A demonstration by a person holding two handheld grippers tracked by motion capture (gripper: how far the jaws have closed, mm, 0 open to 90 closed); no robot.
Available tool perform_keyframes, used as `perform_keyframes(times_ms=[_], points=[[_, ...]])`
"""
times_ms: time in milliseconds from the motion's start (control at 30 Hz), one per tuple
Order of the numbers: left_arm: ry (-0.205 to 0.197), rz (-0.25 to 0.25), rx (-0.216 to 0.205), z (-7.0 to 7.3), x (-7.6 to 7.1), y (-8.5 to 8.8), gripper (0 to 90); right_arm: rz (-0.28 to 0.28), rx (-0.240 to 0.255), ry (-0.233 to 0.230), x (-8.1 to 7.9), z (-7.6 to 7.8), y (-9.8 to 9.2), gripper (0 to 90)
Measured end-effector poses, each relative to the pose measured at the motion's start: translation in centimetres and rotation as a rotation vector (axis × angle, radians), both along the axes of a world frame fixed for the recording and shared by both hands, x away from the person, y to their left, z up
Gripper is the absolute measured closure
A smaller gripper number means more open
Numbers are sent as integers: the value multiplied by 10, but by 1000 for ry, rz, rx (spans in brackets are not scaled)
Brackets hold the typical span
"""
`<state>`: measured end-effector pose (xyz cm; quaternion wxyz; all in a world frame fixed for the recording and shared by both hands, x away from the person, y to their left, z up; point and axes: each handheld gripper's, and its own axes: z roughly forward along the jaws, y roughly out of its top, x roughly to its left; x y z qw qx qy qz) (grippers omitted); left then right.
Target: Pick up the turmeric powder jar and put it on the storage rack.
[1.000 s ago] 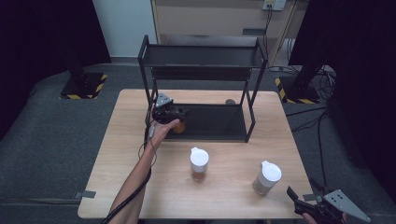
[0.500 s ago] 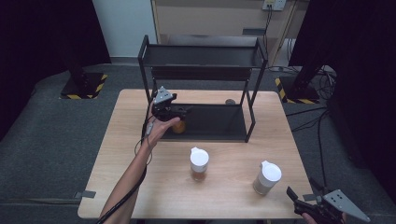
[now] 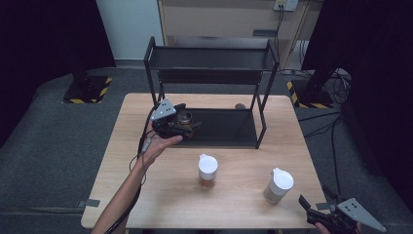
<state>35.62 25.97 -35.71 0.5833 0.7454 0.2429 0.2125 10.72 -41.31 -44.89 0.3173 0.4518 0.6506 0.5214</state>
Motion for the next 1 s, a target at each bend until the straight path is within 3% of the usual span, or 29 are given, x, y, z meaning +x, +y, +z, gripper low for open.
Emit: perform_keyframes(times_ms=[600,1000], points=[[-25,-9,-19,-15,-67,38,66,7,-4,17,2,1,0,62],[-18,13,-63,-42,-109,58,65,-1,1,51,6,2,-1,64]])
